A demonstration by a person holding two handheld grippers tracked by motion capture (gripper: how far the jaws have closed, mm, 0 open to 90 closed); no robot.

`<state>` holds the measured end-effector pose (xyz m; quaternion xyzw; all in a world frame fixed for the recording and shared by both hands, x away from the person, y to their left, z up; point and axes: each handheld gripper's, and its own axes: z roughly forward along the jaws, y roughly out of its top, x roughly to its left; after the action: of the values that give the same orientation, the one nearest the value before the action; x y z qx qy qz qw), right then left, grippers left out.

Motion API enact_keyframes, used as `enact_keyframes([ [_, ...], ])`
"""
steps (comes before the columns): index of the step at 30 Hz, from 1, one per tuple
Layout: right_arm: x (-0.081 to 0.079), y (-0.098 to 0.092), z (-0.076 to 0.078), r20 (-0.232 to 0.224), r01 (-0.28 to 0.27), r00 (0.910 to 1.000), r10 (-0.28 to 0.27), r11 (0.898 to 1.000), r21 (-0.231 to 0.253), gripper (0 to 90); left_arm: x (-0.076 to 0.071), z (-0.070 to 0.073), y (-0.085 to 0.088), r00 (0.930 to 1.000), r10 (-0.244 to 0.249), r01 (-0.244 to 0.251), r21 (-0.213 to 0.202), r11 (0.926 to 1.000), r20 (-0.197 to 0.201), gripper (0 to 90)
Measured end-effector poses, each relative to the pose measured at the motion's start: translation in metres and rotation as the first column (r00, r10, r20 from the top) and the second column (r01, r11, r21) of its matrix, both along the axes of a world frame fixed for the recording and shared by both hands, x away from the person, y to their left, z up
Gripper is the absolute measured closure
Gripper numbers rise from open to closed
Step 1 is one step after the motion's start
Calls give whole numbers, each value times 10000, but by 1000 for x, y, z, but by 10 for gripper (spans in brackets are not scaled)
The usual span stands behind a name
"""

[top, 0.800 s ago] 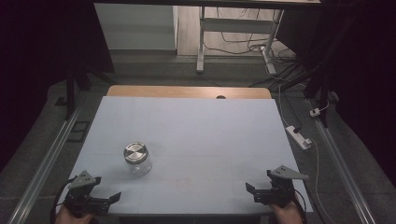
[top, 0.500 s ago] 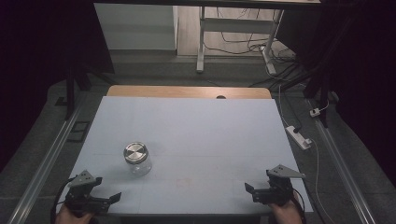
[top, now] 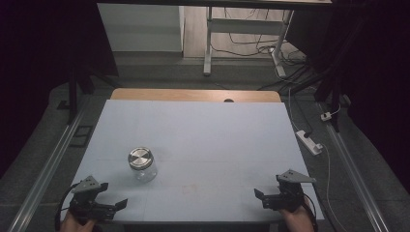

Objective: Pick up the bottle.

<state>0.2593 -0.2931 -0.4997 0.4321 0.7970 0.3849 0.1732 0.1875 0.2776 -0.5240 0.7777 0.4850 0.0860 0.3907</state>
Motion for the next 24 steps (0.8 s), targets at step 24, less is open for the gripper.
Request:
enact_keyframes([
  [24,1,1,-1,-51,-106,9999,106,9999,-68,0,8,2,-2,9928,-484,532,-406,9978,1099,0],
])
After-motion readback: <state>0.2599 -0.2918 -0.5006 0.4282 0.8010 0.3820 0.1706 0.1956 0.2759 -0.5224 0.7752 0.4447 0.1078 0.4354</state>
